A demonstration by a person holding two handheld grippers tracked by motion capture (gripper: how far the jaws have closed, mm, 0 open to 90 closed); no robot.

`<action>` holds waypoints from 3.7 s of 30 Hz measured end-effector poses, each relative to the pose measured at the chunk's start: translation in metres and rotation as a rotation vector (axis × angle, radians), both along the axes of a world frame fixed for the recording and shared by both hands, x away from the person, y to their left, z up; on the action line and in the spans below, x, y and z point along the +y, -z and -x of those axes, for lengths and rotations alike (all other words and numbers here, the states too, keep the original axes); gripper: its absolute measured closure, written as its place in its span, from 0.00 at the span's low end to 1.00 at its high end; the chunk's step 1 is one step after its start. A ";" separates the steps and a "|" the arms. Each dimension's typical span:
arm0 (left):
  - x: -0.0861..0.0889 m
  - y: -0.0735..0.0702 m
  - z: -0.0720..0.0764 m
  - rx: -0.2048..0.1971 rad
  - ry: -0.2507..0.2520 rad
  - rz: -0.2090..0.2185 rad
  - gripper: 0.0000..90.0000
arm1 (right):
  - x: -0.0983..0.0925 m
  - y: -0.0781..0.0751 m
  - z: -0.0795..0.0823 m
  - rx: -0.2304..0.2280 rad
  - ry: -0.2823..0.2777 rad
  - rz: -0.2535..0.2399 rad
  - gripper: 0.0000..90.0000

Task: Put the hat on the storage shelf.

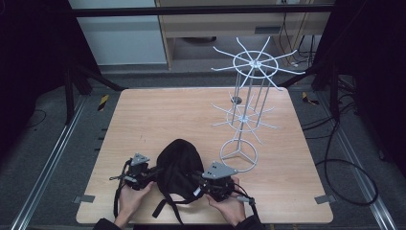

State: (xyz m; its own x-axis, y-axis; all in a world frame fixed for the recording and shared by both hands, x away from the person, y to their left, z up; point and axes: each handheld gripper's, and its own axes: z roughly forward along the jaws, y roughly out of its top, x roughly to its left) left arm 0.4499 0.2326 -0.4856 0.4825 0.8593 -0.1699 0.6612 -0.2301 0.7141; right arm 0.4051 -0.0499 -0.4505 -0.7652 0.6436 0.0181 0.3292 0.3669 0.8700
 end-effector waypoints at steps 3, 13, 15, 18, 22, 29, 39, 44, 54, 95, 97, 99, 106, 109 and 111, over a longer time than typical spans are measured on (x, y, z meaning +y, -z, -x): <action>0.002 -0.003 0.001 -0.011 0.002 0.005 0.74 | -0.002 0.001 -0.001 0.002 0.016 0.002 0.90; 0.010 -0.035 0.016 -0.125 0.005 0.095 0.64 | -0.008 0.003 -0.001 0.006 0.071 0.014 0.90; 0.007 -0.043 0.019 -0.151 0.019 0.124 0.63 | -0.008 0.003 -0.001 0.007 0.069 0.013 0.90; 0.000 -0.054 0.021 -0.171 0.050 0.165 0.61 | -0.007 0.003 -0.001 0.008 0.061 0.007 0.90; -0.015 -0.062 0.020 -0.175 0.084 0.189 0.58 | -0.007 0.004 0.000 0.005 0.056 0.002 0.90; -0.043 -0.065 0.013 -0.154 0.107 0.192 0.54 | -0.006 0.006 0.001 0.002 0.049 -0.003 0.89; -0.071 -0.063 0.003 -0.127 0.087 0.184 0.40 | -0.001 0.007 0.003 -0.013 0.015 0.004 0.89; -0.078 -0.057 0.001 -0.104 0.069 0.166 0.37 | 0.002 0.009 0.005 -0.021 -0.010 0.010 0.89; -0.079 -0.049 -0.001 -0.083 0.067 0.158 0.52 | 0.010 0.012 0.008 -0.020 -0.074 0.022 0.88; -0.055 -0.105 0.038 -0.293 0.227 0.335 0.93 | -0.026 -0.002 0.006 0.027 -0.102 -0.172 0.55; -0.057 -0.106 0.039 -0.297 0.235 0.340 0.93 | -0.023 -0.002 0.006 0.035 -0.118 -0.180 0.55; -0.060 -0.107 0.040 -0.301 0.247 0.347 0.93 | -0.021 -0.001 0.006 0.037 -0.126 -0.184 0.55; -0.067 -0.110 0.046 -0.325 0.293 0.348 0.93 | -0.015 0.004 0.002 0.070 -0.162 -0.213 0.88; -0.066 -0.111 0.046 -0.331 0.296 0.355 0.93 | -0.017 0.002 0.002 0.063 -0.159 -0.216 0.98; -0.064 -0.112 0.045 -0.335 0.299 0.364 0.93 | -0.020 -0.003 0.003 0.030 -0.142 -0.193 0.99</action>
State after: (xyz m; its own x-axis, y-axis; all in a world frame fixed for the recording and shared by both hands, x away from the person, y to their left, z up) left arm 0.4045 0.1685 -0.3734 0.7737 0.5923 -0.2247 0.3290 -0.0725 0.9416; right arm 0.4020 -0.0702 -0.4472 -0.8451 0.5117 0.1548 0.3133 0.2393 0.9190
